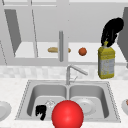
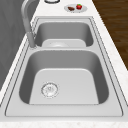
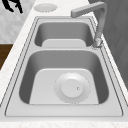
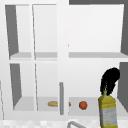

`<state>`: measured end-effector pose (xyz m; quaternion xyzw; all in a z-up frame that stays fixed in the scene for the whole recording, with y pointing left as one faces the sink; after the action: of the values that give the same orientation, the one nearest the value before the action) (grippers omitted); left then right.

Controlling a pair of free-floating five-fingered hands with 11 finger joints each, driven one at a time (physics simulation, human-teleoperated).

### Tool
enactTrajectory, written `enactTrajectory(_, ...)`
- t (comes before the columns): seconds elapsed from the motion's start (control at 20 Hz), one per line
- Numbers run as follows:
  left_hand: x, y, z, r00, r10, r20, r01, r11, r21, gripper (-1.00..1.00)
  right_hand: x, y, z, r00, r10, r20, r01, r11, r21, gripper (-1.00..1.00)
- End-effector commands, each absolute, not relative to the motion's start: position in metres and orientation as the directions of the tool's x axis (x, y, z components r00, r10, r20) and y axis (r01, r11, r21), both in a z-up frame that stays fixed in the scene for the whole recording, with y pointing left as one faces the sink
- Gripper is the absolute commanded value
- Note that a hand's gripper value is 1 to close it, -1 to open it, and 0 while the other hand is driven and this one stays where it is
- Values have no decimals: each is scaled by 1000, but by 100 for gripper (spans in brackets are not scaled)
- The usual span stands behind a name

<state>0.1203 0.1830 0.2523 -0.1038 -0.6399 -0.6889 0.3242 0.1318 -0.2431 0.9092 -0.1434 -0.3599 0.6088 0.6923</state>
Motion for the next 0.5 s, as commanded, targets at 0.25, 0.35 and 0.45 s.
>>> enactTrajectory(0.25, 120, 183, 252, -768, -314, 558, 580, 29, 814, 0, 160, -230, 975, 31, 948, 318, -734, 238, -636, 100)
enactTrajectory(0.35, 120, 183, 252, -768, -314, 558, 580, 29, 814, 0, 172, -226, 981, 34, 949, 314, -722, 241, -648, 100)
enactTrajectory(0.45, 120, 183, 252, -768, -314, 558, 580, 29, 814, 0, 185, -221, 986, 32, 950, 311, -714, 240, -658, 100)
